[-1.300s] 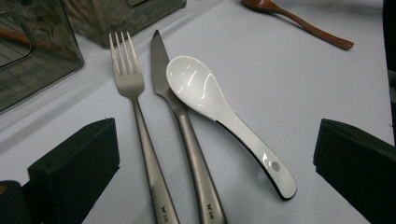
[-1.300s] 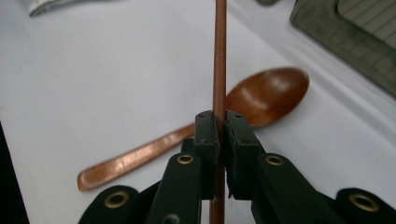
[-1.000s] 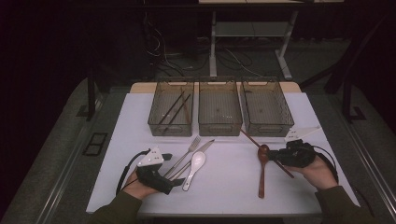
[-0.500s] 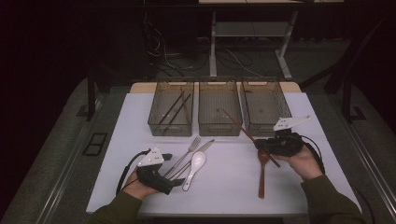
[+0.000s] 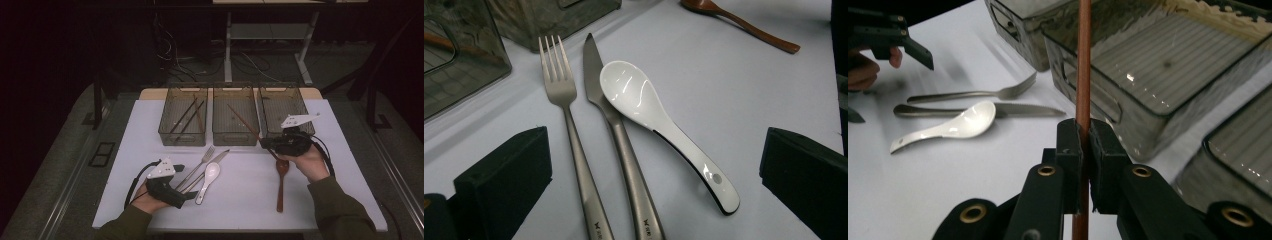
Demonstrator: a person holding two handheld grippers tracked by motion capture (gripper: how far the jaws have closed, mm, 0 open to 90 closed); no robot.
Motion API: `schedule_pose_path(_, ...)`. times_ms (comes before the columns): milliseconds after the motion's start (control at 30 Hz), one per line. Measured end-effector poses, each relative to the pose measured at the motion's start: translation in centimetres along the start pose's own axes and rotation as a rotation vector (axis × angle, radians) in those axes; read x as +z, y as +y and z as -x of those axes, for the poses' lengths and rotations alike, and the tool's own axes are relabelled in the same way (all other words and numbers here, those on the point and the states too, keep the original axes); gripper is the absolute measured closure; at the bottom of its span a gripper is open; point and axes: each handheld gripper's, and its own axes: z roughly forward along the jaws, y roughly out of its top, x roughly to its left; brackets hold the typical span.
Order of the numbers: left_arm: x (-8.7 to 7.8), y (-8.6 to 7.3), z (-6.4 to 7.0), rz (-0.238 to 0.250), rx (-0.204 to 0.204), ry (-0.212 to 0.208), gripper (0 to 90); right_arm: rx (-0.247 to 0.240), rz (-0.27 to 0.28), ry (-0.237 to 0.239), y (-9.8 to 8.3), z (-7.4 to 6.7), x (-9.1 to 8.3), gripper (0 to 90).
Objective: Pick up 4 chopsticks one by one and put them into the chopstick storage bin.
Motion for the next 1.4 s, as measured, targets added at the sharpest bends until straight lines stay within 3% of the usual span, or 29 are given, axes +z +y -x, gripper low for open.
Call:
schedule_pose_path(333, 0.0, 0.0, 0.0, 0.004, -0.001, -0.002, 0.0, -0.013, 0.041, 0.009, 2.8, -0.4, 1.9, 83.6)
schedule_pose_path(767, -0.1, 0.0, 0.0, 0.002, 0.001, -0.005, 0.0, -0.014, 0.104, 0.029, 8.0, -1.7, 5.1, 83.6)
schedule_pose_path(1400, -0.2, 0.0, 0.0, 0.012, -0.002, -0.012, 0.0, 0.008, 0.122, 0.033, 14.2, -2.7, 12.2, 83.6)
